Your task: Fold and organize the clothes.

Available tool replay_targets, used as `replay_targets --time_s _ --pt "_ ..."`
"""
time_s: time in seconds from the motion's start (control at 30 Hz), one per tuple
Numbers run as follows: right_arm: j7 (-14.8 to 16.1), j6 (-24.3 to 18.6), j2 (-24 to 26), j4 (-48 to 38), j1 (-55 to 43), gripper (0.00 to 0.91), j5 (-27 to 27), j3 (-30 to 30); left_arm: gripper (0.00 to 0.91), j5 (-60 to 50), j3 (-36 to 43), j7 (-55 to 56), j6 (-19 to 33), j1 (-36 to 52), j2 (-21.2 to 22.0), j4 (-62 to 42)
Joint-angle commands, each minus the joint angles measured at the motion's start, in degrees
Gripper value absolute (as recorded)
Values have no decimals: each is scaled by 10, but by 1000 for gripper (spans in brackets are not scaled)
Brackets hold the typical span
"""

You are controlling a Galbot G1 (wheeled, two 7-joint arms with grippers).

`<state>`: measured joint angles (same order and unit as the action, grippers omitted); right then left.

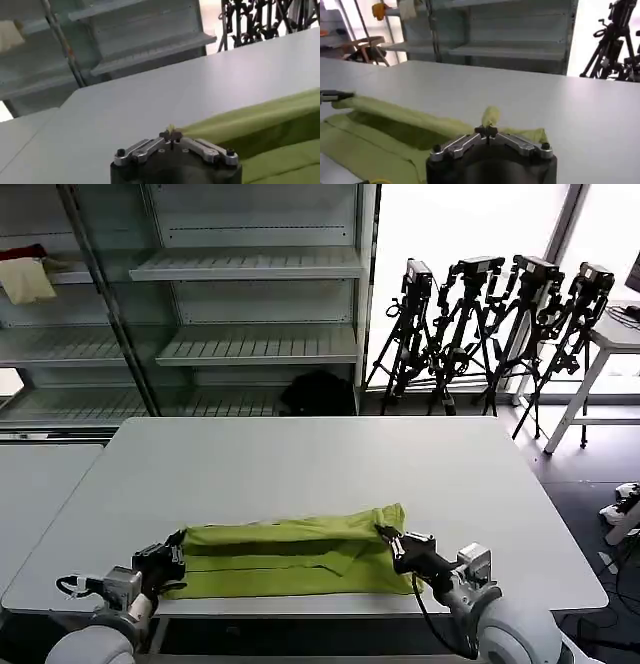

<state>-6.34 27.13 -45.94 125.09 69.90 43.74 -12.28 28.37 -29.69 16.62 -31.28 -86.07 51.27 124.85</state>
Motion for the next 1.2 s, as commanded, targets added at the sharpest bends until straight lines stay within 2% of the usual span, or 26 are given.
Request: replay_targets --time_s 0.03,0.3,0.43,0.47,0.5,0.53,0.63,0.67,0.7,0.73,0.83,1.03,1.13,1.2 --pt "-2 -3 -3 4 26 0 -7 -6 10 -13 10 0 0 -13 6 0" --pt "-3 -4 -6 1 35 0 -9 -8 20 -18 13 4 0 -17 10 1" --pt "-18 -4 -13 -6 37 0 -8 -4 30 -16 16 13 0 -10 11 0" --pt "-23 -3 -16 -9 37 0 -8 -4 292 -16 16 15 -3 -7 10 -1" --pt "-32 -4 -18 -12 37 0 -8 -2 443 -16 16 15 -4 -6 10 -2" --pt "-45 -4 -23 -15 37 0 -7 -1 635 -16 16 15 -3 -4 9 -2" --pt "-75 -2 -31 -23 38 40 -2 1 806 -16 15 14 -3 -4 6 -1" --pt "-81 -1 -32 -24 39 40 -2 2 836 -16 15 14 -3 -3 5 -1" --pt "-90 -2 -34 -24 41 181 -3 3 836 -16 16 14 -3 -2 5 -2" --pt "-108 -1 -38 -23 44 514 -3 5 836 -17 16 14 -4 0 4 -3" --pt "-150 6 -45 -18 44 907 -2 10 887 -23 15 11 -4 -3 1 -2" --pt "-245 6 -58 5 33 907 18 15 887 -37 4 9 -14 -15 -6 7" --pt "-309 22 -62 25 33 907 32 15 907 -41 -11 9 -17 -27 -13 17" --pt "-323 35 -61 32 39 907 26 10 907 -36 -18 10 -17 -35 -17 21"
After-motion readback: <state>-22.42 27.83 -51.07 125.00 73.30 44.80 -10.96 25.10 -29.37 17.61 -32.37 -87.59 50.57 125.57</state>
